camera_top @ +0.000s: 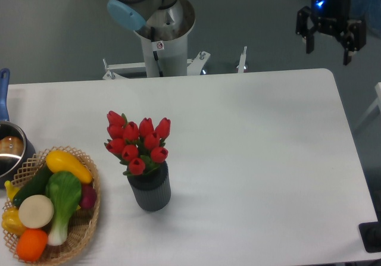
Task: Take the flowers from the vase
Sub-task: 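Move the open gripper down and toward the red tulip bouquet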
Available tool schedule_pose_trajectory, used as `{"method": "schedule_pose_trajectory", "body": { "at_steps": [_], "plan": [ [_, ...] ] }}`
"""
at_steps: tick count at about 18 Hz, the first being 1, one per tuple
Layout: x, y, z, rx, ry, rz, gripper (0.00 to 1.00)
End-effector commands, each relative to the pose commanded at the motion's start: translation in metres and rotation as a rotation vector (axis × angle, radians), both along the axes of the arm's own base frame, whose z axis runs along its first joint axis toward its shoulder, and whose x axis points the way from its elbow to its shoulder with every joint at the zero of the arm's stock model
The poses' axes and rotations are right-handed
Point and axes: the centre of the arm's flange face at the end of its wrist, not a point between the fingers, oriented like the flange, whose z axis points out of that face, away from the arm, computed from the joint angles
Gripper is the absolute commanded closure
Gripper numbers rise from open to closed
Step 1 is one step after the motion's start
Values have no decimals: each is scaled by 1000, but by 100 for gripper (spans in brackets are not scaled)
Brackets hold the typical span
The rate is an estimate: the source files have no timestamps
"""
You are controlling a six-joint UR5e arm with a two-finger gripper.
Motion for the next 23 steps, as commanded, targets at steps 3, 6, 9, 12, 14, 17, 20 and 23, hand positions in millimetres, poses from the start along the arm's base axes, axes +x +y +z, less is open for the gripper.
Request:
{"method": "schedule_pose_trajectory", "body": {
  "at_steps": [3, 6, 9, 12, 14, 17, 20, 23],
  "plan": [
    [0, 1, -1, 5, -2, -2, 0],
    [1, 3, -1, 4, -2, 2, 0],
    [2, 6, -3, 22, -12, 9, 0],
    [7, 14, -16, 139, -71, 30, 0],
    [8, 20, -17, 234, -98, 101, 0],
    [8, 30, -16, 338, -134, 162, 0],
    [7, 45, -20, 486, -220, 197, 0],
    [7, 61, -28, 582, -292, 155, 0]
  ]
}}
